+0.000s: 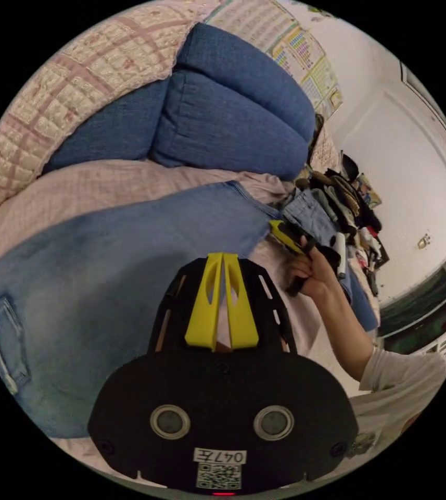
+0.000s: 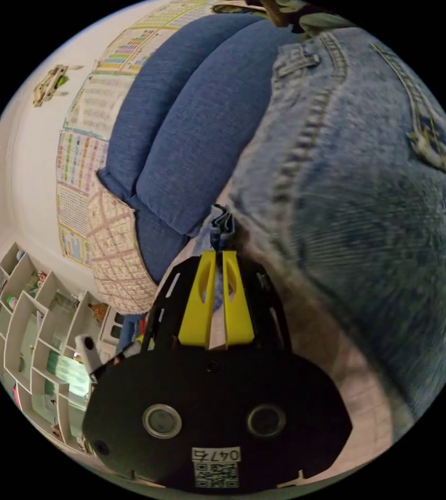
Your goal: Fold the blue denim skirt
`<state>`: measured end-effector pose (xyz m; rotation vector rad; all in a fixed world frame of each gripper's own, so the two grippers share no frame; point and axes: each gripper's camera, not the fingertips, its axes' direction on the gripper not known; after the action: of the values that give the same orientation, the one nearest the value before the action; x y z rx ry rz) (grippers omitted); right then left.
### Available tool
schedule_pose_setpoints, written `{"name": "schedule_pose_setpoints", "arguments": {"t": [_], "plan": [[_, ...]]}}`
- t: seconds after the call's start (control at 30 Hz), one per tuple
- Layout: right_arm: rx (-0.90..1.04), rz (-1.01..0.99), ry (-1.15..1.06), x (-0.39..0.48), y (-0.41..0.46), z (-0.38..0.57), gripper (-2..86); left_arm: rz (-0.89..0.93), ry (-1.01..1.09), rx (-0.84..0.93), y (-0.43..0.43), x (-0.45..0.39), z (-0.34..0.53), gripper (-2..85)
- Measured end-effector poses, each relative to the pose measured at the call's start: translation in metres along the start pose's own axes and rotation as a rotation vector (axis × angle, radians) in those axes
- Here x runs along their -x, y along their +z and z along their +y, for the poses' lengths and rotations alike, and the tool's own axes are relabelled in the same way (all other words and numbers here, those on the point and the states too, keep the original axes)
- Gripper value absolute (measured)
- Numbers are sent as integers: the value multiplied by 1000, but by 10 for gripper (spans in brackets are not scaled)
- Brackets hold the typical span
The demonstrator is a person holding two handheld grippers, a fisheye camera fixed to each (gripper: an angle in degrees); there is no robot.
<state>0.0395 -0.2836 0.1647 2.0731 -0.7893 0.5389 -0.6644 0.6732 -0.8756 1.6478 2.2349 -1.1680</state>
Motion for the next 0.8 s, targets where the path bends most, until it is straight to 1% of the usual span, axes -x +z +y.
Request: {"name": "schedule_pose_setpoints", "arguments": {"t": [0.1,0.13,0.2,0.27,0.3,0.33,0.37,0.4,0.47,0.6,0.67,0.7,0.73,0.8], "plan": [[-12,-24,-85,57,-7,-2,-6,40,-73,110,19,0,3,-10],[-2,-27,-147,85,-7,-5,-6,74,-98,141,23,1,4,-10],[26,-27,-241,128,-5,-7,-6,85,-148,158,17,3,8,-10],[81,-59,-393,185,0,-3,-6,98,-150,58,-28,-5,25,-10],[100,-71,-435,199,2,0,-6,103,-149,21,-44,-7,32,-10],[140,-97,-510,225,6,8,-6,104,-153,-54,-77,-9,49,-10],[182,-125,-574,247,13,19,-6,89,-161,-121,-109,-10,68,-10],[206,-138,-599,257,17,25,-6,72,-168,-150,-125,-9,78,-10],[306,-185,-667,286,38,55,-5,-29,-233,-227,-180,-1,119,-10],[458,-181,-706,303,81,105,6,-120,-346,-306,-247,13,174,-10],[610,-154,-696,302,106,129,40,-151,-405,-365,-285,18,203,-10],[638,-189,-690,301,107,132,45,-158,-419,-371,-293,19,209,-10],[653,-275,-668,302,101,133,49,-170,-440,-382,-307,21,219,-10],[609,-357,-660,305,81,126,43,-174,-476,-395,-323,25,231,-9]]}}
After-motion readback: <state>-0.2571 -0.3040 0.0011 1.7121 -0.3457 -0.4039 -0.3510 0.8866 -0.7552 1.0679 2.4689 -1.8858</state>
